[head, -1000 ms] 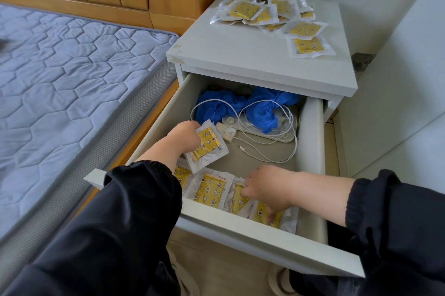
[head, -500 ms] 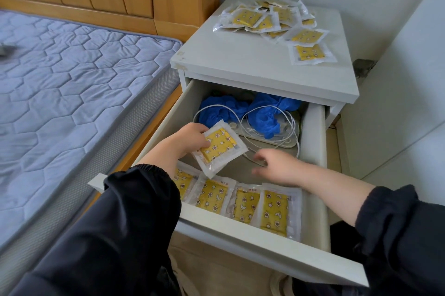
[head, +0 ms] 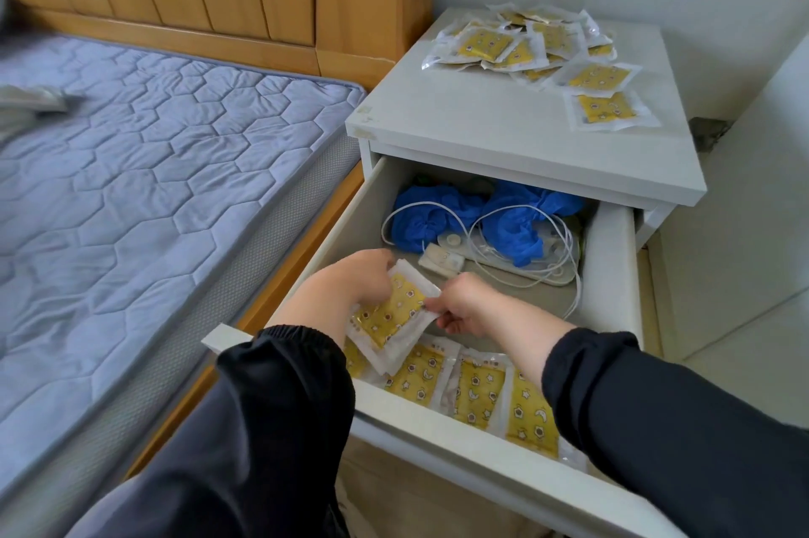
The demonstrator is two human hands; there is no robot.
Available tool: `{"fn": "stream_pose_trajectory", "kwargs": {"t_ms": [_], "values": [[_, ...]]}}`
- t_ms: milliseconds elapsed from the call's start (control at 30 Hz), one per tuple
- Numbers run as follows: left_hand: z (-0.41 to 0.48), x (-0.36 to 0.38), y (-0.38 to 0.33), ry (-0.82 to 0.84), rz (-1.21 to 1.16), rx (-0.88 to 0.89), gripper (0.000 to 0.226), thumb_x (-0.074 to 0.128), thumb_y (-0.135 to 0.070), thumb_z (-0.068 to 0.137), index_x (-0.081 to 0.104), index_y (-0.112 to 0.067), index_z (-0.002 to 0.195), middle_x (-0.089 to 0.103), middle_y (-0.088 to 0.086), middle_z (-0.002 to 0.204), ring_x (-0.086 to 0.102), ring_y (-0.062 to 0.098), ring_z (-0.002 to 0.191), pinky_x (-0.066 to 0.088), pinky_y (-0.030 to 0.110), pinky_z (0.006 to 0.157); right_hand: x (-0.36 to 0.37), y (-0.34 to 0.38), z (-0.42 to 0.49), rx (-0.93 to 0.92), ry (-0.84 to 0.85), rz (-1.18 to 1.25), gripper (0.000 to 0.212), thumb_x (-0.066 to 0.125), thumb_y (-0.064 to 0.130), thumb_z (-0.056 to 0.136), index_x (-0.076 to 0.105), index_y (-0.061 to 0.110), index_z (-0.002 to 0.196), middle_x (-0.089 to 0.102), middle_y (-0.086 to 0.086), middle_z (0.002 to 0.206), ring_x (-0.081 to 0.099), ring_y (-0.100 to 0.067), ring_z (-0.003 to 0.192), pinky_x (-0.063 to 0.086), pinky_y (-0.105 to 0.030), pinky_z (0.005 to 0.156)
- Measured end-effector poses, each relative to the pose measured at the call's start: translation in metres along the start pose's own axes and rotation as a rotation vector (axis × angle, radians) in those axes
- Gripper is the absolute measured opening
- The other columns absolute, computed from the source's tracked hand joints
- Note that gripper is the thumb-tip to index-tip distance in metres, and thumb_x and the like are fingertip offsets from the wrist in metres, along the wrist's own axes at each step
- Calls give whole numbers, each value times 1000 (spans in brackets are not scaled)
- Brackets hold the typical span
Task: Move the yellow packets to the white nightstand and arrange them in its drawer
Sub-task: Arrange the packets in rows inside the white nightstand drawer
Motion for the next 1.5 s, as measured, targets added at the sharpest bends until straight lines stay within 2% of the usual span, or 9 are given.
{"fn": "stream_pose_trajectory", "kwargs": {"t_ms": [167,333,433,533,667,833,1033,1367,1500], "values": [[6,7,8,46,160,6,54,46,1,92,43,-16,143,45,5,144,43,23,132,36,33,109,40,2,5,-91,66,-259,10,60,10,92,59,0,96,52,-7,56,46,-12,37,39,-22,38],[13,24,13,157,293,-14,45,59,-4,89,56,-15,132,56,5,132,53,25,120,43,34,100,40,-3,6,-96,51,-51,28,58,-3,90,54,-8,117,60,-12,63,55,-8,32,46,-19,37],[19,32,15,216,368,-6,49,73,-11,80,59,-15,127,59,6,125,55,27,114,46,36,97,28,-2,11,-140,-50,-130,22,64,4,87,62,-2,108,62,-9,65,57,-11,40,45,-19,43],[18,37,16,257,431,16,63,82,-21,72,56,-16,128,57,4,126,55,27,114,47,40,98,33,0,12,-259,-75,-389,14,69,17,84,70,5,92,64,-7,76,58,-18,68,45,-26,61],[17,40,14,279,493,52,64,83,-22,71,54,-15,128,59,4,121,56,28,110,48,39,92,48,0,9,-330,-28,-553,32,66,18,84,52,19,56,50,0,59,51,-21,65,35,-26,49],[20,39,14,280,454,42,54,79,-20,75,57,-15,124,61,5,119,58,26,107,49,38,93,34,7,6,-336,-59,-606,18,65,24,86,70,9,95,68,-8,91,61,-23,84,48,-30,68],[19,18,-11,25,303,125,47,66,-13,86,54,-20,130,55,3,128,53,22,116,44,31,95,-11,13,-2,-325,-191,-626,19,57,20,88,71,9,94,70,-6,96,64,-24,88,54,-34,79],[-15,-56,-90,-448,-63,291,32,48,-11,92,62,-17,120,61,0,120,56,20,108,46,30,91,-111,65,-86,-601,-535,-614,13,49,17,88,59,23,82,62,4,85,55,-19,81,40,-28,65],[-24,-91,-118,-591,-148,338,34,47,-6,90,63,-15,119,61,1,122,54,20,110,42,27,90,-157,90,-116,-700,-651,-520,22,48,11,90,68,15,97,67,0,96,58,-19,89,47,-29,77]]}}
Point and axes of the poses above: each hand's wrist, its own z-axis towards the middle knuckle, its own x-axis out of the palm, y = z × x, the point moved 7 cm from there along z, towards the middle knuckle
